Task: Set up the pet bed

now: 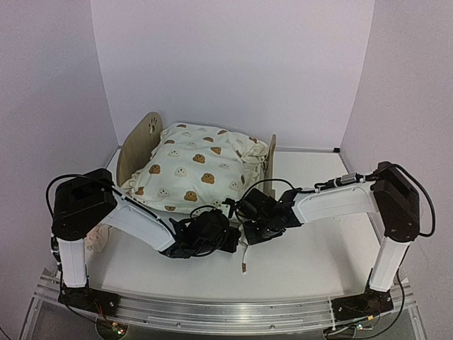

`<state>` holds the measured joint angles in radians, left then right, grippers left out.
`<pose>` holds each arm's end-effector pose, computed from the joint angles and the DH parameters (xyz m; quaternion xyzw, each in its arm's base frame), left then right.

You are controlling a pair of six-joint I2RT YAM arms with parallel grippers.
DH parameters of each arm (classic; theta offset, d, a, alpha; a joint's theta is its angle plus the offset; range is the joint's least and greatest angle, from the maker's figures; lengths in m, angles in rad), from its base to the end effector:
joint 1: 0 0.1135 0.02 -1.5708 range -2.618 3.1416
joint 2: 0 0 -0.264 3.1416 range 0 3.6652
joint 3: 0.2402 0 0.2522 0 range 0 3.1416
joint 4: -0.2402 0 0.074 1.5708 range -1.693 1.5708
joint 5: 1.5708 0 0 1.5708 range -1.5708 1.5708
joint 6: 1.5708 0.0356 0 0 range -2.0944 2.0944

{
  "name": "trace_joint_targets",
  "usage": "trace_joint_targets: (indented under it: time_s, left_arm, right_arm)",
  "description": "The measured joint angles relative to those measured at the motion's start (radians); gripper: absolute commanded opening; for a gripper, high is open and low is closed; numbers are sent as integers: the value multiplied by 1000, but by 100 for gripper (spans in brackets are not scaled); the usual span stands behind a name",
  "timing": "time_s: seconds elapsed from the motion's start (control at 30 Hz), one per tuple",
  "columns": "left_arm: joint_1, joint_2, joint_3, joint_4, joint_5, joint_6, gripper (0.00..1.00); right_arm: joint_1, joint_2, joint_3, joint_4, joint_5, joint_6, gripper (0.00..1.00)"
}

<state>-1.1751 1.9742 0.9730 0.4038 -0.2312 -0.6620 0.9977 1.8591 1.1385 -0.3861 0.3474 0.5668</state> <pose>0.1602 -0.3623 0.1213 0.1706 0.8629 -0.3073 0.3630 0.2091 0.3016 0.1539 -0.1661 0.9449 0.0404 0.2792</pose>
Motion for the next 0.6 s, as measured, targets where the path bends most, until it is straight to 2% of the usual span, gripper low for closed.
trace_joint_targets:
  time_s: [0.27, 0.6]
  left_arm:
    - [-1, -17, 1, -15, 44, 7, 8]
    - [-4, -19, 4, -30, 61, 9, 13]
  right_arm:
    - [0, -4, -72, 169, -24, -68, 0]
    - [0, -11, -115, 267, 20, -155, 0]
